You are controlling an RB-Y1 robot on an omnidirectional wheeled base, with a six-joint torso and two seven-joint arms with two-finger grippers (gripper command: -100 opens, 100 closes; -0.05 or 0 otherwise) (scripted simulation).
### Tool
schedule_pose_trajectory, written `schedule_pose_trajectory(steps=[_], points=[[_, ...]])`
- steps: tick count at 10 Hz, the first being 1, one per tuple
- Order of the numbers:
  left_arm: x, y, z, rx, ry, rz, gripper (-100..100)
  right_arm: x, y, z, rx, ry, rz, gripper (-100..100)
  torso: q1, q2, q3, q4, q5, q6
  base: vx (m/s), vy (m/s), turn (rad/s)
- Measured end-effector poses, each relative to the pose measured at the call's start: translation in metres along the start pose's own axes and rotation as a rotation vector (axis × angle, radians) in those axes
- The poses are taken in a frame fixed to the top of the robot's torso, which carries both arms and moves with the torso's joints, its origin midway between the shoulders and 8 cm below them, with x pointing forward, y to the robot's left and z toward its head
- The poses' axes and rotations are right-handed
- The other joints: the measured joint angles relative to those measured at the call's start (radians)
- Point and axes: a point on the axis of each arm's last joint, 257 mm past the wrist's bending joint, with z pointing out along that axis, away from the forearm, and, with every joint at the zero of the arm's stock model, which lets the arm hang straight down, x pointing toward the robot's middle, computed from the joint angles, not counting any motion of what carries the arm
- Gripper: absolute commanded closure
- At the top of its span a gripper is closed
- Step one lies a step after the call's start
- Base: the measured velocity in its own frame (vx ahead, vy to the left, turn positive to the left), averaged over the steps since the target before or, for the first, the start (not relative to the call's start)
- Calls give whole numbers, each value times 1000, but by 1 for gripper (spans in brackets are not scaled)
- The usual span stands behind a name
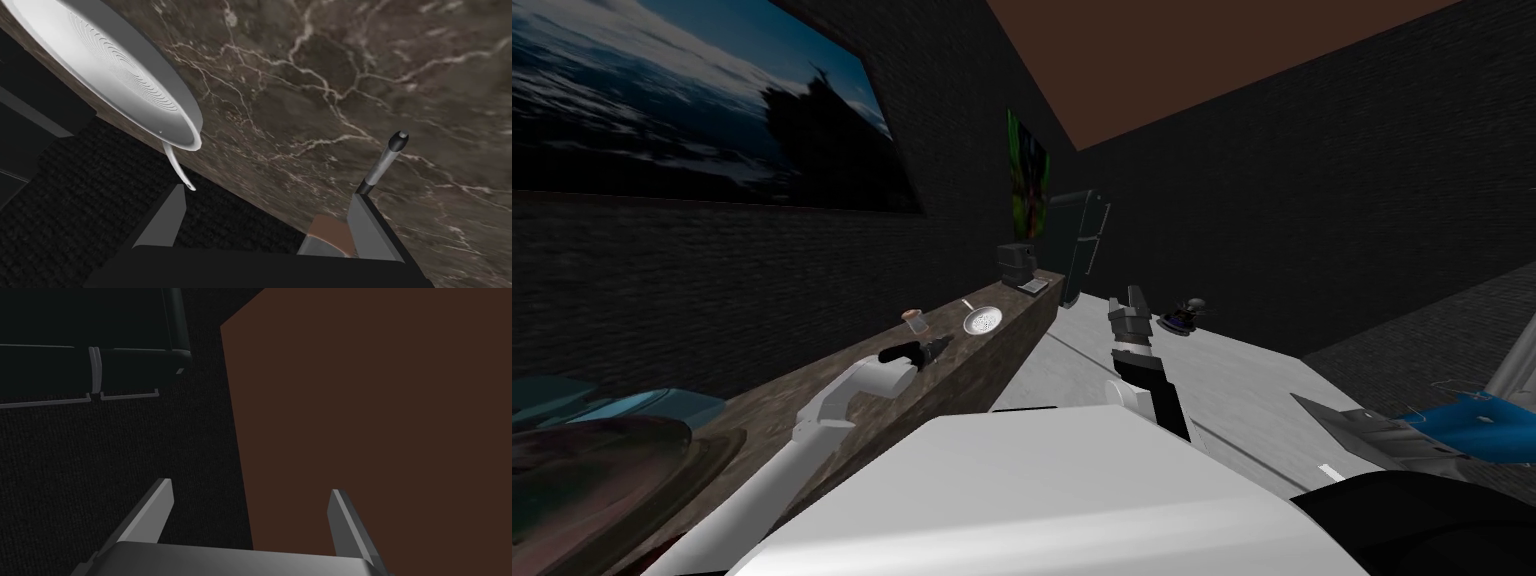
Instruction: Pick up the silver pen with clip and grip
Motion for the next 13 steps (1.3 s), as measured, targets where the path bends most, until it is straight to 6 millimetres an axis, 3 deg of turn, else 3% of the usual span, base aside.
schedule_pose_trajectory(steps=[6, 13], points=[[-3, 67, -2, -207, 51, 35, -100, 0, 0, 0, 0, 0, 0, 0, 0, -1, 0, 0, 0, 0, 50, -12, -29], [-7, 128, -16, -406, 112, 64, -100, 0, 0, 0, 0, 0, 0, 0, 0, 1, 1, 0, 0, 0, 37, -7, -23]])
